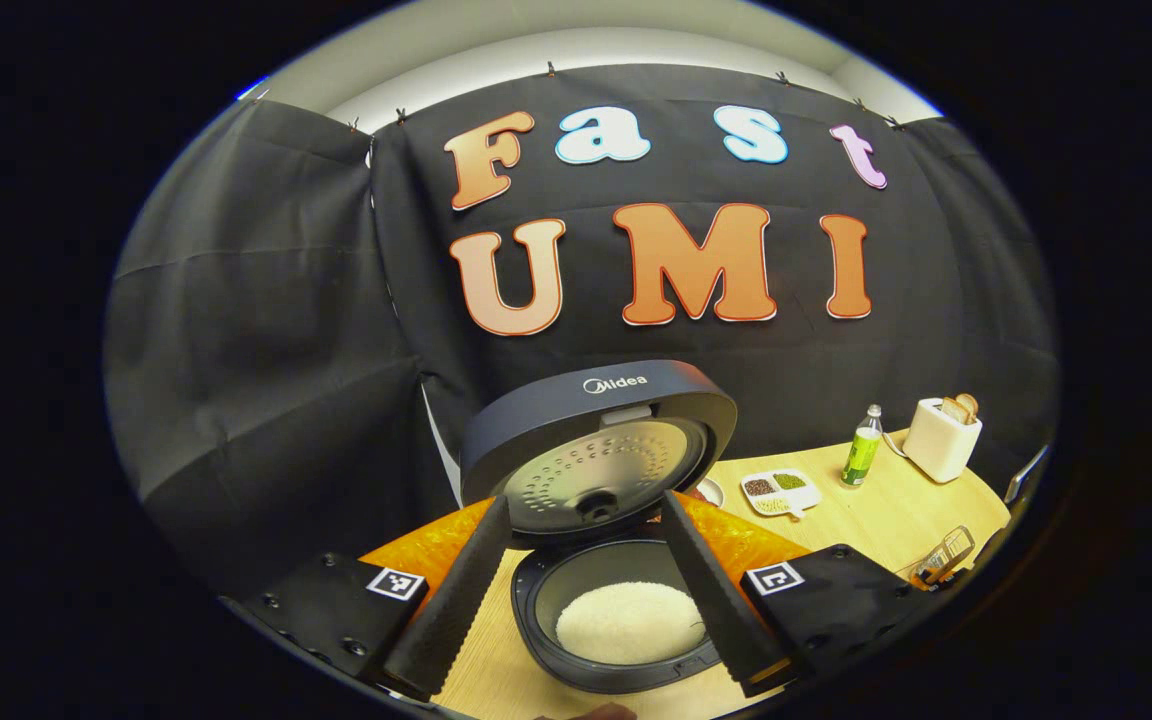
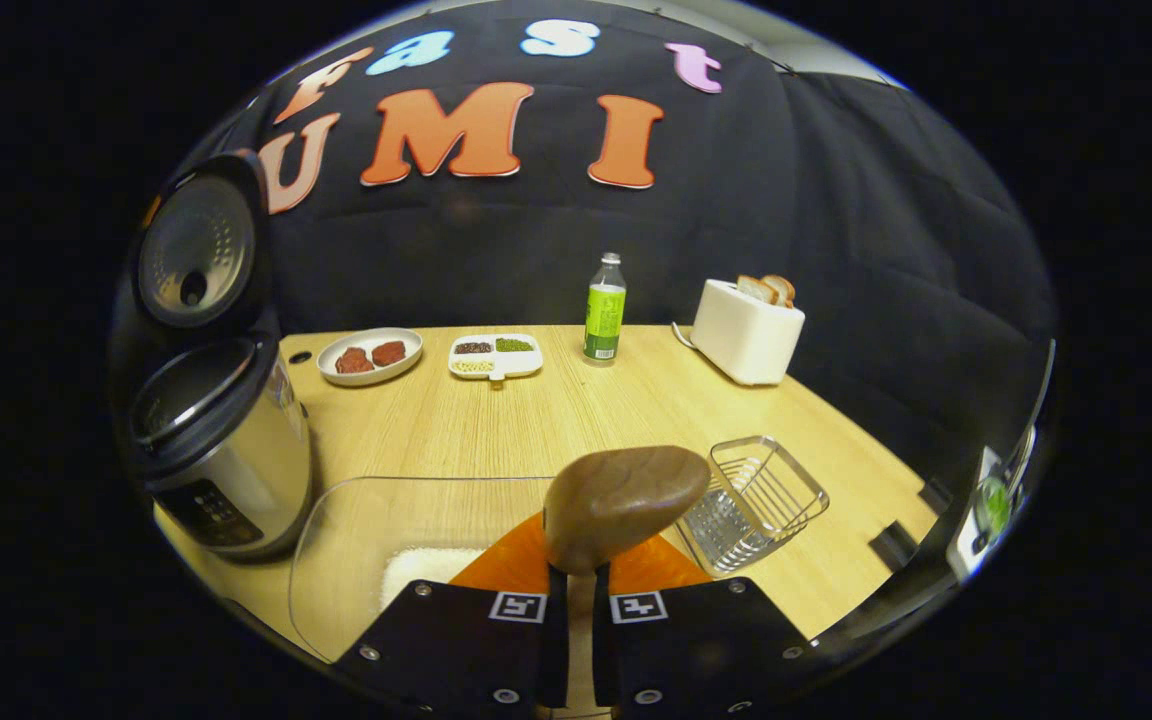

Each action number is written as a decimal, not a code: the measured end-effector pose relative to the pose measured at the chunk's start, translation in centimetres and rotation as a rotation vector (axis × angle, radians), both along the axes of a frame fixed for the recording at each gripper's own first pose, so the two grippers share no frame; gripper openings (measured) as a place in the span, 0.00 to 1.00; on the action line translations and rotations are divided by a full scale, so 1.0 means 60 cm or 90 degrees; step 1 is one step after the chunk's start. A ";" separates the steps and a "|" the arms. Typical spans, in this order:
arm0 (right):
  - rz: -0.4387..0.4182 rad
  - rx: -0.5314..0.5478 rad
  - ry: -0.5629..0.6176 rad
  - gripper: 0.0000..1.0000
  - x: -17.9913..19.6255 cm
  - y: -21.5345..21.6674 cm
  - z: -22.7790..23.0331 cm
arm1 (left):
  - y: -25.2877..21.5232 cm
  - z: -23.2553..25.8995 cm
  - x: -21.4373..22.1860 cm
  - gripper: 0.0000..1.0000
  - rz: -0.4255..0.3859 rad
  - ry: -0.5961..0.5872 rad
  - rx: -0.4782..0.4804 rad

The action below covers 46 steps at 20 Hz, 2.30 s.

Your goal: Close the left gripper, press the button to open the rice cooker; take a wooden spoon from the chopstick holder with the right hand, scoop a spoonful of rice and pour it into the rice cooker, then put the wooden spoon back into the chopstick holder.

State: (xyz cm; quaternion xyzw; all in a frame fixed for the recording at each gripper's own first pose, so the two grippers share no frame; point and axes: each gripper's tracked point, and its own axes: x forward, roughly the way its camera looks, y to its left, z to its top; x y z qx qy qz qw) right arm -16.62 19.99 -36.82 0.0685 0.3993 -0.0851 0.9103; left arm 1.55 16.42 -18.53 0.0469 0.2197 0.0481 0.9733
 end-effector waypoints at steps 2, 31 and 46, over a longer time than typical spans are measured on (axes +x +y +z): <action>-0.002 0.035 0.005 0.09 0.001 0.022 -0.003 | 0.001 -0.004 -0.003 0.94 -0.006 0.007 0.007; -0.062 0.631 0.198 0.09 0.010 0.078 -0.007 | -0.006 0.017 -0.011 0.98 0.014 0.001 0.016; -0.111 0.927 0.142 0.08 0.155 0.006 0.116 | -0.020 0.068 -0.046 0.94 0.103 -0.055 0.041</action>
